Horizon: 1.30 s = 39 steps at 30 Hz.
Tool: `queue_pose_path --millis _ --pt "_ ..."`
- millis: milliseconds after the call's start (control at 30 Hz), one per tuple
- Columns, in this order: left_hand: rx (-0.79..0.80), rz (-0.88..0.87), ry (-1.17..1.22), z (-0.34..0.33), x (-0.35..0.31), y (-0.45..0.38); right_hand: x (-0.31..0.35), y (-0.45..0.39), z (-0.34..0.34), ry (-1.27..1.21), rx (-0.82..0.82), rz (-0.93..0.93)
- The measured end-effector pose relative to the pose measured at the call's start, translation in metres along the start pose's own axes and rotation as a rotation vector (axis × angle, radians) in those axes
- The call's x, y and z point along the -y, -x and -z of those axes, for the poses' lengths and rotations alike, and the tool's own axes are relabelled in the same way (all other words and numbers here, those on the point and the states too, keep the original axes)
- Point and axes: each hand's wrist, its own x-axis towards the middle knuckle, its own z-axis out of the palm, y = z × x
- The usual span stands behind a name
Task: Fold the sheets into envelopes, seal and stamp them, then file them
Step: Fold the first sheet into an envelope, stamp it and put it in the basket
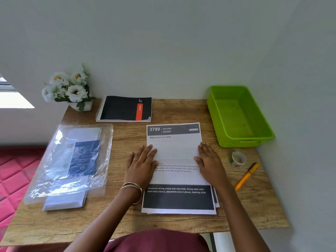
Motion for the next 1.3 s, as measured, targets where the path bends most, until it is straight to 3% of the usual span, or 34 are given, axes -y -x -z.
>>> queue_pose_path --millis 133,267,400,533,600,700,800,933,1033,1167,1300 --pt "0.043 -0.023 -0.067 0.007 -0.001 -0.001 -0.003 0.001 0.000 0.039 0.009 0.012" --pt "0.025 -0.157 -0.110 0.009 0.003 0.001 0.004 0.003 -0.007 0.070 -0.041 -0.002" --pt "0.131 -0.138 -0.087 0.009 0.006 0.001 0.013 0.012 0.001 -0.019 -0.133 0.081" --pt "0.210 -0.128 -0.074 0.010 0.007 0.005 0.041 0.045 0.028 -0.243 0.256 0.267" --pt "0.239 -0.121 -0.066 0.009 0.007 0.006 0.052 0.065 0.031 -0.143 0.388 0.349" --pt "0.259 -0.115 -0.038 0.010 0.007 0.007 0.055 0.084 0.026 0.089 0.429 0.388" --pt "0.273 -0.116 -0.005 0.010 0.007 0.006 0.052 0.088 0.026 0.156 0.396 0.395" --pt "0.297 -0.086 0.114 0.014 0.008 0.003 0.051 0.082 0.041 0.024 0.326 0.406" --pt "0.282 -0.034 0.318 0.018 0.007 0.001 0.048 0.076 0.052 -0.095 0.140 0.331" --pt "0.302 0.057 0.593 0.023 0.010 -0.005 0.044 0.061 0.044 -0.018 -0.123 0.225" --pt "0.292 0.091 0.735 0.029 0.011 -0.004 0.040 0.054 0.015 0.125 -0.173 0.133"
